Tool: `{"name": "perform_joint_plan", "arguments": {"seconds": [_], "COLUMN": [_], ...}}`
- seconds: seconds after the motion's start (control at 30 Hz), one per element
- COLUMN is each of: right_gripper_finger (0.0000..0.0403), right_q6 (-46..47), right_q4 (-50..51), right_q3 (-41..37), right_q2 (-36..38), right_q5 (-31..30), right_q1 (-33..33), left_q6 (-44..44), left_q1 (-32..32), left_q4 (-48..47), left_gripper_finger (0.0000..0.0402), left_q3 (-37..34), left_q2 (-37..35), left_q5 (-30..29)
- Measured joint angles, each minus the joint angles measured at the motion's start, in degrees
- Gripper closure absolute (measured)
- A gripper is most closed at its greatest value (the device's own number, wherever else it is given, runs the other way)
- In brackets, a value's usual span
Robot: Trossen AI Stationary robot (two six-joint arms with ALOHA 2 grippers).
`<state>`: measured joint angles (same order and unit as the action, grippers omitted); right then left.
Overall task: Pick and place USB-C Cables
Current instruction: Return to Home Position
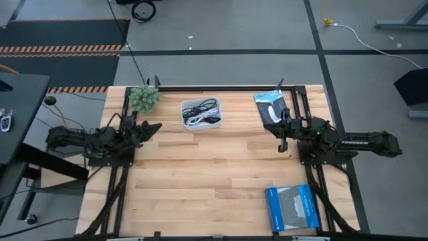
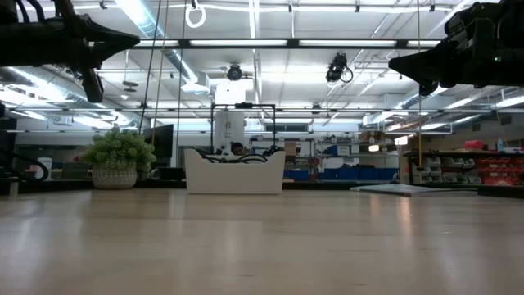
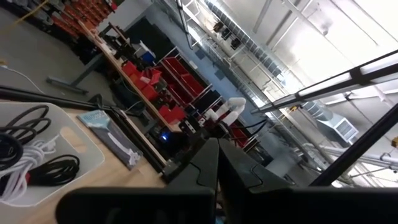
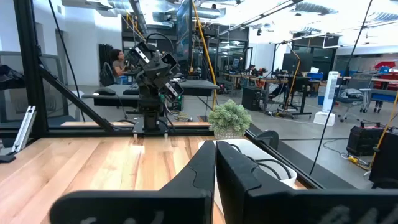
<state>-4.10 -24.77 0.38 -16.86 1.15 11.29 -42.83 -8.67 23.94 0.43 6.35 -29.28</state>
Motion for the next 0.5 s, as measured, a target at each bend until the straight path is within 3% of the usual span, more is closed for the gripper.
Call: {"name": "perform_joint_plan", "arguments": {"seconds": [0.27,0.5], "right_gripper_finger": [0.0383,0.0383], "right_q6": [0.0,0.02], "right_q4": [0.0,0.01], "right_q3": [0.0,-0.01], "right_q2": [-0.02,-0.02], "right_q5": [0.0,0.0], "right_q1": [-0.02,-0.01], "left_q6": [-0.33,-8.64], "left_q1": [-3.57,-4.35], "left_q4": [-3.97,-16.2], "left_gripper_finger": [0.039,0.039], "left_q3": [0.0,-0.01], "left_q2": [0.0,0.0], "left_q5": [-5.14,-11.84]}}
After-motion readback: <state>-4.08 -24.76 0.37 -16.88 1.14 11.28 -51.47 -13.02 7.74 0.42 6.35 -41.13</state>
